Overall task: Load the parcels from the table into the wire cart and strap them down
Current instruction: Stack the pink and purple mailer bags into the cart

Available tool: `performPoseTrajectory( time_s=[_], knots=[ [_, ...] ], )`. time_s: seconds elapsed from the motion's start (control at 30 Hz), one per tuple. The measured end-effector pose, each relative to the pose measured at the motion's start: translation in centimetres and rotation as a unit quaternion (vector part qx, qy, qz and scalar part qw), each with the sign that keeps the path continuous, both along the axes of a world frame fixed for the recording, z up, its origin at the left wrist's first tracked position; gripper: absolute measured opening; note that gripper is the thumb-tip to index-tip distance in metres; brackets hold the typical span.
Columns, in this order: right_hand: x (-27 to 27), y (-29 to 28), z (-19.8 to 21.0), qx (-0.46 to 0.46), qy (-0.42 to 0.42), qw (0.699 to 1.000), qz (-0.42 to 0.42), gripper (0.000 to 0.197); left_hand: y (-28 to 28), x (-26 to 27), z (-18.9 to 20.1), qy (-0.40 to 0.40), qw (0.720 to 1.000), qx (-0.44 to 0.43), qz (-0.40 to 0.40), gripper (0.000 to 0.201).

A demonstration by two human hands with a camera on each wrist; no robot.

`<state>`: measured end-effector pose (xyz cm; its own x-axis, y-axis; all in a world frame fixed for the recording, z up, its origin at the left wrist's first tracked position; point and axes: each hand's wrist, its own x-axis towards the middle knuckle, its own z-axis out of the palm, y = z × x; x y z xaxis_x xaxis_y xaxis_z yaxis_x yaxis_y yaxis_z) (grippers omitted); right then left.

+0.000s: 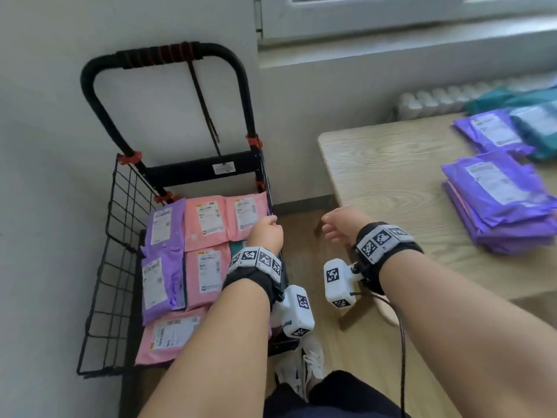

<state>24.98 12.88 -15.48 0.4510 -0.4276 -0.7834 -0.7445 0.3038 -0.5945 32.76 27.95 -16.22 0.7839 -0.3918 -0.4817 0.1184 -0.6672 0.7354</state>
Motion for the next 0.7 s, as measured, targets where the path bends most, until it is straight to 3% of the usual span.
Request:
performPoseTrajectory(
  time_s=[0.1, 0.3, 0.5, 0.6, 0.7],
  knots=[
    [-4.0, -1.5, 0.2, -0.088, -0.007, 0.996, -0.015, 0.019, -2.5, -1.9, 0.6, -0.006, 0.999, -0.012, -0.041, 0.041],
    [-9.3, -5.2, 1.3, -0.134, 0.003, 0.989, -0.065, 0.008, -8.1, -6.1, 1.9, -0.006, 0.991, -0.015, -0.129, 0.042],
    [-14.2, -11.8, 2.6, -0.171, 0.023, 0.981, -0.091, 0.016, -14.4, -9.6, 1.5, 0.023, 0.987, -0.007, -0.159, 0.042],
    [-17.8, -17.0, 2.7, -0.213, 0.025, 0.974, -0.078, 0.037, -19.2, -12.2, 1.4, 0.036, 0.988, -0.014, -0.152, 0.042],
    [-20.1, -22.0, 2.6, -0.249, 0.045, 0.965, -0.072, 0.038, -24.6, -14.7, 1.4, 0.049, 0.988, -0.030, -0.143, 0.041]
  ],
)
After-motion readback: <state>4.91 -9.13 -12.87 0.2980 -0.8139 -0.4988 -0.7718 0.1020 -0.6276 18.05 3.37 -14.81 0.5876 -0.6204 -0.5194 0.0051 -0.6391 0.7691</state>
